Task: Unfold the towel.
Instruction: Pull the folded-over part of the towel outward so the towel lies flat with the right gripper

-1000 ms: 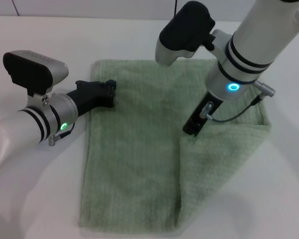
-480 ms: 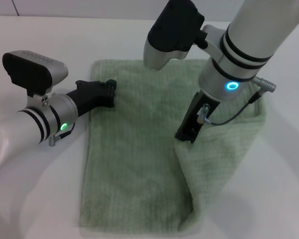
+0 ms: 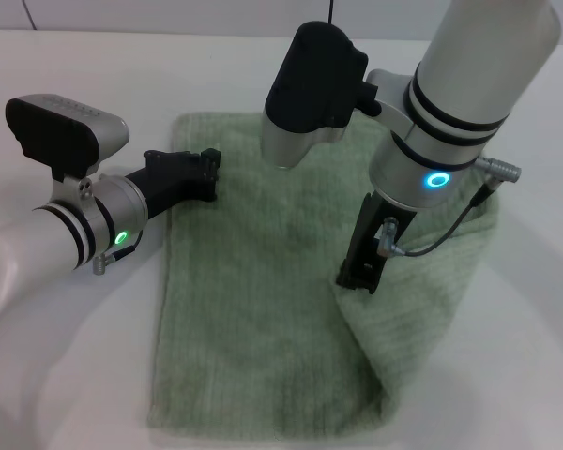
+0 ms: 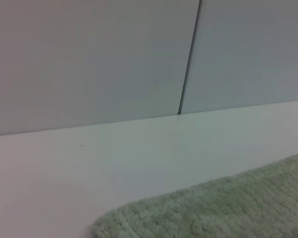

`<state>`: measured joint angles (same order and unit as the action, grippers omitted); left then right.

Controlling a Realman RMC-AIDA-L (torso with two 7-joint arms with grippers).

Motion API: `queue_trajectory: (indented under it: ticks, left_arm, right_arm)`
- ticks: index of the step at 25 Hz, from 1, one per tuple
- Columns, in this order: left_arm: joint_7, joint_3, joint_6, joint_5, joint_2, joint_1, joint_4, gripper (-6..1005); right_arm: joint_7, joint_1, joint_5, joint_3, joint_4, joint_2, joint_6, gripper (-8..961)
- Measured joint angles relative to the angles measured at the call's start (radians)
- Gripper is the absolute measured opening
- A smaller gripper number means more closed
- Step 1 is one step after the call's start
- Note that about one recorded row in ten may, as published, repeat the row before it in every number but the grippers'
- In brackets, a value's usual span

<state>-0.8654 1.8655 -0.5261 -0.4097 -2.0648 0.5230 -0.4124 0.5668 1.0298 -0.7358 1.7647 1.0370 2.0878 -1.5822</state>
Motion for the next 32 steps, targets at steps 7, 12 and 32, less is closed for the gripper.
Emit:
queue_trajectory:
  ticks: [7, 12, 32]
  left_arm:
    - [-0.001, 0.001, 0.000, -0.001, 0.001, 0.000, -0.002, 0]
    - [-0.001, 0.001, 0.000, -0.001, 0.002, 0.001, -0.003, 0]
    - [0.009, 0.001, 0.000, -0.001, 0.002, 0.009, -0.005, -1]
  right_arm:
    - [0.007, 0.014, 0.000, 0.014, 0.044, -0.003, -0.090, 19]
    - [0.007, 0.036, 0.038, 0.039, 0.051, -0.006, -0.152, 19]
    - [-0.069, 0.116, -0.017, 0.234, -0.023, -0.002, -0.230, 18]
